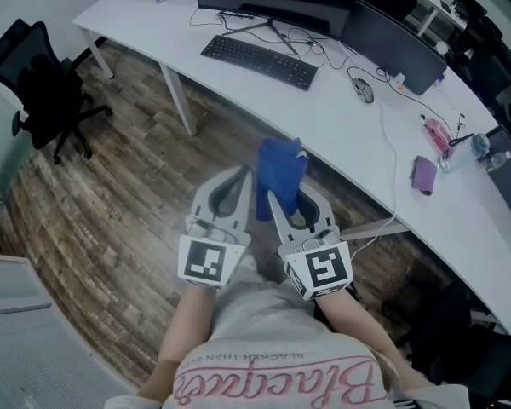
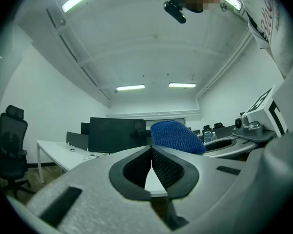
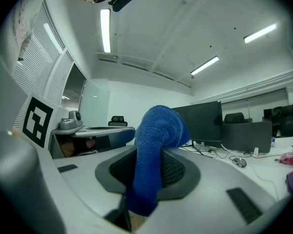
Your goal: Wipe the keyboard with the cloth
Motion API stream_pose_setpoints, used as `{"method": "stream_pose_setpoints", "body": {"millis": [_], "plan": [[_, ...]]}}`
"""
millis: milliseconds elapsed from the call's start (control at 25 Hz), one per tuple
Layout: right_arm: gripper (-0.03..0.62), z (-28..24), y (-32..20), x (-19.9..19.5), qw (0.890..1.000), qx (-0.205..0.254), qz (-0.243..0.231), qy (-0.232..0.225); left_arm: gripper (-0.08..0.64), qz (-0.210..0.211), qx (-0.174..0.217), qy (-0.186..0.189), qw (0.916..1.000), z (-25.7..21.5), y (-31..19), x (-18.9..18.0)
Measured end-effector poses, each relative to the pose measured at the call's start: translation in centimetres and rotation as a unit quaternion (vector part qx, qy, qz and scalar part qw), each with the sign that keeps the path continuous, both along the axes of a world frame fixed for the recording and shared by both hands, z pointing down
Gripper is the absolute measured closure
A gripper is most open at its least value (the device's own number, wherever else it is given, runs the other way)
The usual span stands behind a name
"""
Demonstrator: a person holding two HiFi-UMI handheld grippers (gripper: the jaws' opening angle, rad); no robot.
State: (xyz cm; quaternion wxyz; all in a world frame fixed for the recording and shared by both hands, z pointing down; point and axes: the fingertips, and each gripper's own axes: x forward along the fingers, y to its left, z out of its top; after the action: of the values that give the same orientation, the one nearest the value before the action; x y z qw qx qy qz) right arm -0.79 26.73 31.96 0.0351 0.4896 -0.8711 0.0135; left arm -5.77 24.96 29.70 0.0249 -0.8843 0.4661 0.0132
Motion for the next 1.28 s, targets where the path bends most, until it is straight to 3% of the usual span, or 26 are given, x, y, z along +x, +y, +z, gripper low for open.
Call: {"method": "stream_pose_setpoints", "body": {"millis": [560, 1000, 1280], "plan": [[0.495, 0.0, -5.0, -2.4, 1.000, -0.004, 0.006, 0.009, 0.554, -0.003, 0.004, 0.003, 1.0000, 0.0, -4.8, -2.8], [0.495, 1.6, -8.8, -4.1, 0.999, -0.004, -0.019, 0.040, 0.554, -0.022, -0.003, 0.005, 0.9997, 1.2, -8.7, -3.8], [0.495, 2.5, -13.3, -5.2, 0.999, -0.016, -0.022, 0.028, 0.554, -0.020, -0.001, -0.017, 0.9997, 1.6, -13.4, -4.4]]}}
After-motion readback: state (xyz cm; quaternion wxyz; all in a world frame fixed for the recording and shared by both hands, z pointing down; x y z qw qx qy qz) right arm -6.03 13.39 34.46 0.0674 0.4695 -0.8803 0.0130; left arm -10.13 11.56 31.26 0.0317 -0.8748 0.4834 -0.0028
